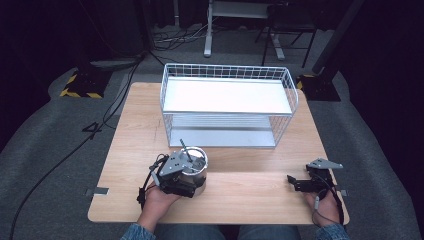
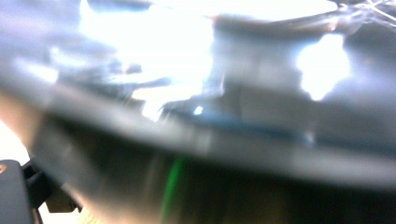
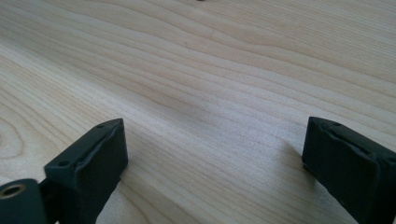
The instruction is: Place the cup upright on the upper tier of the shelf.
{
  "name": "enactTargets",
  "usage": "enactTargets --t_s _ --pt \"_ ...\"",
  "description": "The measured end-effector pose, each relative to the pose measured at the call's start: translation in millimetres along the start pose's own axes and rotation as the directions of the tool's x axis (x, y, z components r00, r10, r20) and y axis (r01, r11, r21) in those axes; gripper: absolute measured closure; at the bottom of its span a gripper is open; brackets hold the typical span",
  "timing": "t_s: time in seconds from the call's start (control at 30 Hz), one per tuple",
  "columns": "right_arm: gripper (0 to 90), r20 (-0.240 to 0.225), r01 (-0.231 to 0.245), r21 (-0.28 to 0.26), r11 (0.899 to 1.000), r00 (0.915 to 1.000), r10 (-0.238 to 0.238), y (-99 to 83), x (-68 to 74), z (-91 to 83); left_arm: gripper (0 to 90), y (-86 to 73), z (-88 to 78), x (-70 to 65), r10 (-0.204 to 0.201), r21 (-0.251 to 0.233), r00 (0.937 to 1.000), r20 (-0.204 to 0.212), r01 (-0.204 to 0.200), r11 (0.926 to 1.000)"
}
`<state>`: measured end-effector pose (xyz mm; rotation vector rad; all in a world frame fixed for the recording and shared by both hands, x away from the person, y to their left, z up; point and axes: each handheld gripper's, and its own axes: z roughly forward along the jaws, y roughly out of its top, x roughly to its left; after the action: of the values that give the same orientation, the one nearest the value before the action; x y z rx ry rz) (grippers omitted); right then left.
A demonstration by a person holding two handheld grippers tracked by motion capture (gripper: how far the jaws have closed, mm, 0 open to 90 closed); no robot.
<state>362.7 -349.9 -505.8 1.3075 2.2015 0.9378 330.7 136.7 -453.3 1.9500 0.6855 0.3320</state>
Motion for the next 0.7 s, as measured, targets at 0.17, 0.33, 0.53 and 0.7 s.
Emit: enactTargets --t_s 0.17,0.33,0.53,0.7 --pt "7.1 0.001 0.0 0.001 1.0 1.0 0.0 0.4 -0.3 0.3 3.4 4.1 -2.9 3.1 -0.03 -0.001 0.9995 0.01 0.03 0.9996" --pt "7.1 0.0 0.0 0.0 1.0 1.0 0.0 0.5 -0.4 0.5 3.5 23.4 -11.5 6.5 -0.015 -0.004 0.9999 -0.009 0.015 0.9999" --pt "7.1 -0.001 0.0 0.0 1.0 1.0 0.0 0.6 -0.4 0.6 3.5 43.2 -19.7 10.0 -0.022 -0.03 0.9997 -0.011 0.022 0.9993" --pt "7.1 -0.001 0.0 0.0 1.0 1.0 0.0 0.7 -0.5 0.7 3.5 62.0 -24.2 10.2 -0.015 -0.037 0.9996 -0.022 0.014 0.9992"
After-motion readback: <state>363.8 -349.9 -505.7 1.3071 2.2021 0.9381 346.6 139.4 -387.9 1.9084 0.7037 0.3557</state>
